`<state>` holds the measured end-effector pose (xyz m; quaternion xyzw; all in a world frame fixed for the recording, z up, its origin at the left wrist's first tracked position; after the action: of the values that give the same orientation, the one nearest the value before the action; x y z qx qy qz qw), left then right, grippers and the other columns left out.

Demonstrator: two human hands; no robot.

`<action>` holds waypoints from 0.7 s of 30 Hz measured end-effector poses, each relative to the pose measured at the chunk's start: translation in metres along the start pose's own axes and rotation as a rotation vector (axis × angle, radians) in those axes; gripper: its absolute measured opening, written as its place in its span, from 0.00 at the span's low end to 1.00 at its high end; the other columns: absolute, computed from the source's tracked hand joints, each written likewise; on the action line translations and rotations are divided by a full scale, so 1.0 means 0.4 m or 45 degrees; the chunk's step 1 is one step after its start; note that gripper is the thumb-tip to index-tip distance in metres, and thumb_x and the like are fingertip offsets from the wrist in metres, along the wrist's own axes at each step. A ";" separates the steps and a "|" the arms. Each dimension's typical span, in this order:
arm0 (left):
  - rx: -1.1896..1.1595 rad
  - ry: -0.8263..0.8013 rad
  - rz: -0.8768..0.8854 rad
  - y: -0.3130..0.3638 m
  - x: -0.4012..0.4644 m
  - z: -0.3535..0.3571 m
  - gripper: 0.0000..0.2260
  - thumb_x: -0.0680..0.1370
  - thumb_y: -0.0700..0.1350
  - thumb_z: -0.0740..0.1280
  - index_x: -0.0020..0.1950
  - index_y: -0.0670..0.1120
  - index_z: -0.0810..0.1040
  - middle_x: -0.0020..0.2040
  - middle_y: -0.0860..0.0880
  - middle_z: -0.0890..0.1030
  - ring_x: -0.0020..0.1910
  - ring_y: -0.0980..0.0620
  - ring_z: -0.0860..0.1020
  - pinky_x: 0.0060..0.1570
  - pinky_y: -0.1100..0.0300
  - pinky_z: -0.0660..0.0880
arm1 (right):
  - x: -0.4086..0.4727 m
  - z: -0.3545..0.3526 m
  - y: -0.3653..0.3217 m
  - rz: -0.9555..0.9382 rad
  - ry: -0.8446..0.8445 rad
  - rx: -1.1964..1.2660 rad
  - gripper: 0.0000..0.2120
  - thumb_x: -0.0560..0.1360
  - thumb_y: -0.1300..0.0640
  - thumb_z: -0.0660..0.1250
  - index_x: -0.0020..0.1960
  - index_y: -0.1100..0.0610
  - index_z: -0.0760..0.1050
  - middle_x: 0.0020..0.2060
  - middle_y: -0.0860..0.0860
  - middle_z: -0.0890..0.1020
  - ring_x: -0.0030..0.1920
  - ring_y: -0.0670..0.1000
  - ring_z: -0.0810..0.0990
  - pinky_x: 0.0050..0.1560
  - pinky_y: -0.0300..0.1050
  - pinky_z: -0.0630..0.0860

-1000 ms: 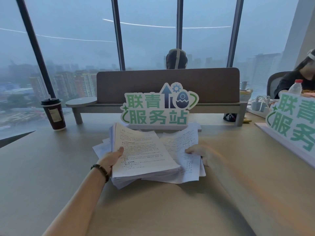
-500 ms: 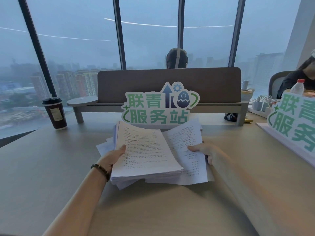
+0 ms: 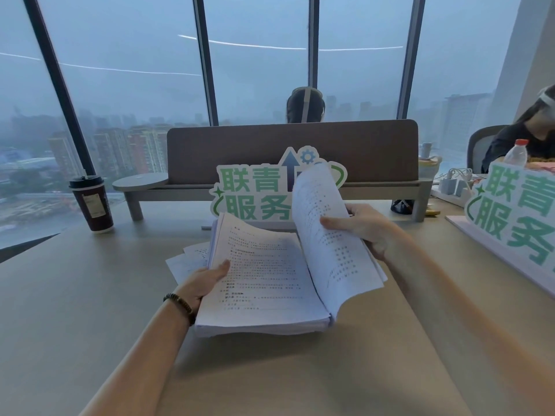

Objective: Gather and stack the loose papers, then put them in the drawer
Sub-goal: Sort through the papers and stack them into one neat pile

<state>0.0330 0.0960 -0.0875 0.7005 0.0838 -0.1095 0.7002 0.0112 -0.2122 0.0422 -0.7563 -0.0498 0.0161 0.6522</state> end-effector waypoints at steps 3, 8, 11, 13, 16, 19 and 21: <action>-0.002 -0.004 0.027 0.006 -0.012 0.008 0.09 0.81 0.46 0.64 0.50 0.40 0.78 0.32 0.44 0.85 0.28 0.46 0.84 0.24 0.57 0.79 | 0.004 0.023 -0.038 0.022 -0.141 0.224 0.27 0.65 0.54 0.80 0.60 0.62 0.79 0.52 0.58 0.85 0.43 0.56 0.86 0.39 0.49 0.83; -0.020 0.014 0.071 0.015 -0.029 0.015 0.10 0.80 0.47 0.65 0.50 0.40 0.78 0.31 0.46 0.85 0.28 0.48 0.83 0.24 0.59 0.78 | 0.017 -0.003 -0.022 0.085 -0.105 0.210 0.39 0.55 0.50 0.85 0.62 0.63 0.78 0.53 0.59 0.85 0.48 0.60 0.86 0.47 0.54 0.83; -0.058 0.038 0.081 0.018 -0.040 0.023 0.10 0.79 0.48 0.66 0.49 0.41 0.79 0.34 0.45 0.85 0.28 0.49 0.84 0.25 0.59 0.78 | 0.012 -0.023 0.038 0.135 0.045 0.114 0.20 0.71 0.59 0.76 0.60 0.62 0.77 0.50 0.59 0.86 0.49 0.61 0.86 0.50 0.60 0.83; -0.070 0.027 0.106 0.025 -0.042 0.033 0.15 0.77 0.53 0.68 0.50 0.42 0.80 0.45 0.41 0.86 0.34 0.46 0.85 0.31 0.56 0.80 | 0.012 -0.031 0.098 0.202 0.129 0.054 0.16 0.72 0.62 0.76 0.58 0.60 0.77 0.48 0.58 0.87 0.47 0.61 0.87 0.50 0.61 0.83; -0.145 -0.060 0.211 0.044 -0.054 0.066 0.36 0.59 0.69 0.75 0.57 0.46 0.81 0.53 0.43 0.85 0.50 0.41 0.84 0.51 0.47 0.80 | 0.021 -0.019 0.177 0.283 0.182 -0.089 0.16 0.71 0.59 0.76 0.57 0.59 0.79 0.50 0.57 0.87 0.48 0.60 0.86 0.54 0.62 0.81; -0.203 -0.127 0.266 0.041 -0.062 0.102 0.42 0.51 0.69 0.78 0.59 0.47 0.82 0.55 0.46 0.85 0.53 0.44 0.84 0.55 0.47 0.80 | 0.021 0.023 0.241 0.343 0.206 -0.059 0.11 0.77 0.55 0.71 0.58 0.58 0.78 0.54 0.56 0.85 0.51 0.59 0.85 0.58 0.61 0.79; -0.213 -0.133 0.258 0.036 -0.067 0.117 0.40 0.52 0.64 0.81 0.58 0.44 0.82 0.53 0.43 0.85 0.52 0.42 0.84 0.54 0.45 0.80 | -0.014 0.088 0.265 0.448 0.122 0.168 0.07 0.81 0.55 0.65 0.57 0.56 0.77 0.53 0.58 0.85 0.53 0.60 0.85 0.58 0.61 0.80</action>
<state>0.0093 0.0500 -0.0660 0.6381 -0.0151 -0.0673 0.7669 0.0081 -0.1934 -0.0681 -0.7089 0.1156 0.0972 0.6889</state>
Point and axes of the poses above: each hand's wrist, its own x-axis towards the middle knuckle, its own z-axis out of the palm, y = z × x, the point moved 10 cm from there along x, towards the middle knuckle
